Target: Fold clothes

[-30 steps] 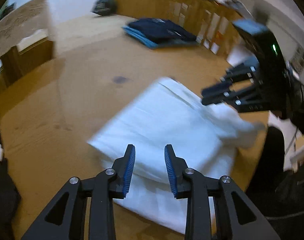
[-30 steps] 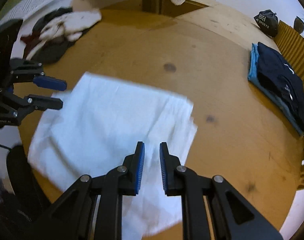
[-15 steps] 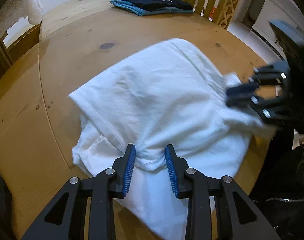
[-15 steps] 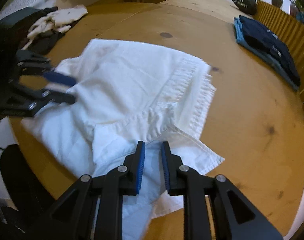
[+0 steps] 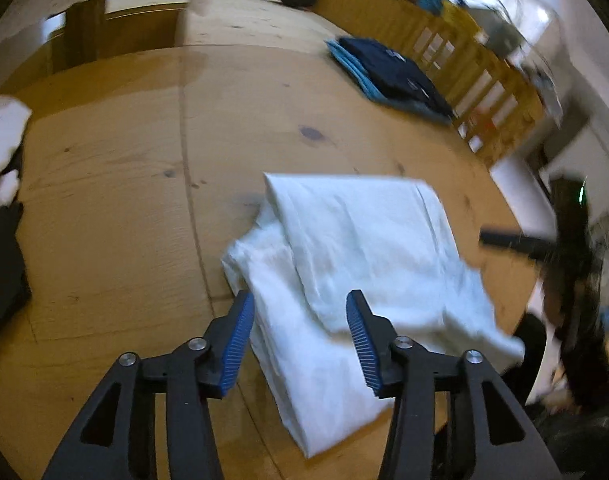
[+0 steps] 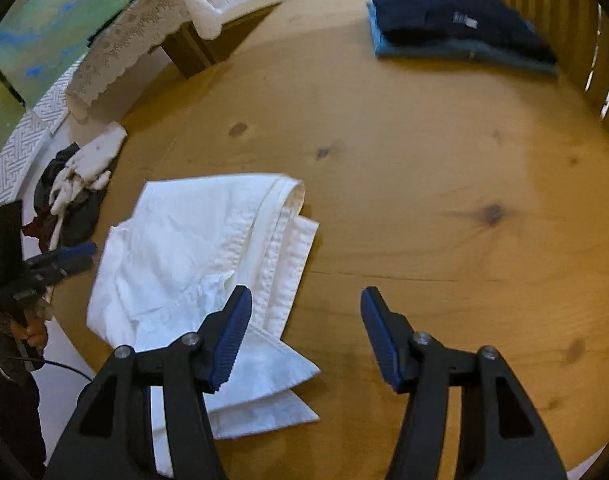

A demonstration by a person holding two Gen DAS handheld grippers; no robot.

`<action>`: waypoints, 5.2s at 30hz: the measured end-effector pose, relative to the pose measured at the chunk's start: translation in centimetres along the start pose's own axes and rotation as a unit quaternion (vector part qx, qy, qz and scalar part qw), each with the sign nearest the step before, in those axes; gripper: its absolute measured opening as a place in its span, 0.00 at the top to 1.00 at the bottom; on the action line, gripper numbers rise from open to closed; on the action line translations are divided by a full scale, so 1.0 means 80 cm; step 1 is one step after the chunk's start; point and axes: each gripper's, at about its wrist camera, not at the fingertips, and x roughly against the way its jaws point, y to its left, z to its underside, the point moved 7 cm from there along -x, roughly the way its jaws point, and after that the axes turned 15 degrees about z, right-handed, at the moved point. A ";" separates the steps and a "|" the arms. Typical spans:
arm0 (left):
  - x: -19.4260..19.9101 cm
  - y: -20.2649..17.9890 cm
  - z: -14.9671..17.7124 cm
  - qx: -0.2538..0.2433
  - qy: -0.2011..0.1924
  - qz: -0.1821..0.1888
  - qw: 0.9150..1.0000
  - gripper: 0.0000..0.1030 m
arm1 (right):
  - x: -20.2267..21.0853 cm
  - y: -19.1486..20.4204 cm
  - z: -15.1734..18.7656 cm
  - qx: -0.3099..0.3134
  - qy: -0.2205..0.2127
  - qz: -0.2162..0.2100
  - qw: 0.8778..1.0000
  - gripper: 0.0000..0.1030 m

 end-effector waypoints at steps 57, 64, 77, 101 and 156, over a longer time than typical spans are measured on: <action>-0.069 0.002 0.000 0.032 0.101 0.021 0.994 0.28 | -0.057 0.079 -0.011 0.036 0.104 0.025 0.994 0.37; -0.083 -0.012 0.005 -0.021 0.124 -0.034 0.991 0.26 | -0.061 0.099 -0.003 0.098 0.082 0.092 0.988 0.34; -0.090 -0.042 0.015 -0.083 0.132 -0.041 0.987 0.66 | -0.053 0.111 0.006 0.166 0.043 0.060 0.983 0.65; -0.057 -0.129 -0.067 -0.126 0.031 -0.021 0.991 0.84 | 0.046 0.054 -0.080 0.094 -0.052 0.035 0.994 0.86; -0.341 -0.229 -0.542 -0.185 -0.057 0.003 0.981 0.67 | -0.060 -0.318 -0.504 0.056 -0.130 0.248 0.958 0.57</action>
